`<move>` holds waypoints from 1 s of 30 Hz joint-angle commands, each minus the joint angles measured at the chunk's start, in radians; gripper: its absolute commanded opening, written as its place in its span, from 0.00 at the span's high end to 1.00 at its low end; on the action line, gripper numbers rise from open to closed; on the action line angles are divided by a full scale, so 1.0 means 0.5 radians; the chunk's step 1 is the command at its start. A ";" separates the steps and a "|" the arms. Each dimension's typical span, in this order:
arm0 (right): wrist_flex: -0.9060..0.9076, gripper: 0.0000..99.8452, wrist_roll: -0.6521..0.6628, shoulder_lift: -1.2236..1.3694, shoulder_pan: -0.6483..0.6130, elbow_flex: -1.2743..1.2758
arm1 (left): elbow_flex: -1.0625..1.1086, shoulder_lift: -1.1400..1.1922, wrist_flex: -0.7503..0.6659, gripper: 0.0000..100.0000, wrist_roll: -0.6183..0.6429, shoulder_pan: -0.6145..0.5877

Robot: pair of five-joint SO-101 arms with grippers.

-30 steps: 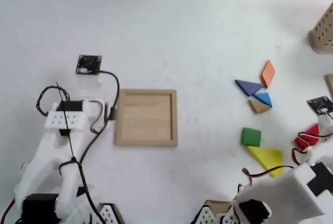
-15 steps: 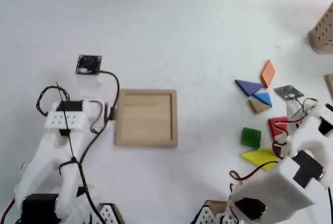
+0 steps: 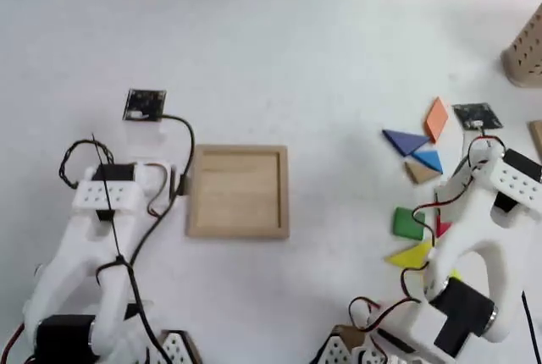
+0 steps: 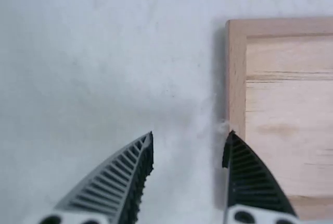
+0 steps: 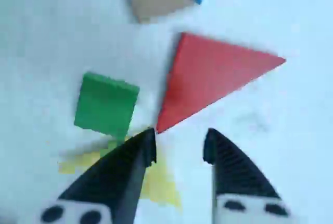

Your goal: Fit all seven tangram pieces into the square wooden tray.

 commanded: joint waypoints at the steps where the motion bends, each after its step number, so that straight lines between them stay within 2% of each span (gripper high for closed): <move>1: -0.186 0.81 -0.325 0.032 -0.032 -0.009 | -0.012 -0.072 -0.025 0.78 -0.021 -0.011; 7: -0.585 0.81 -0.497 0.431 0.081 -0.025 | -0.012 -0.072 -0.025 0.78 -0.021 -0.011; 14: -0.775 0.81 -0.589 0.707 0.229 -0.028 | -0.012 -0.072 -0.025 0.78 -0.021 -0.011; 26: -0.652 0.80 -0.589 0.489 0.180 -0.028 | -0.012 -0.072 -0.025 0.78 -0.021 -0.011; 30: -0.557 0.73 -0.592 0.443 0.078 -0.025 | -0.012 -0.075 -0.025 0.78 -0.021 -0.011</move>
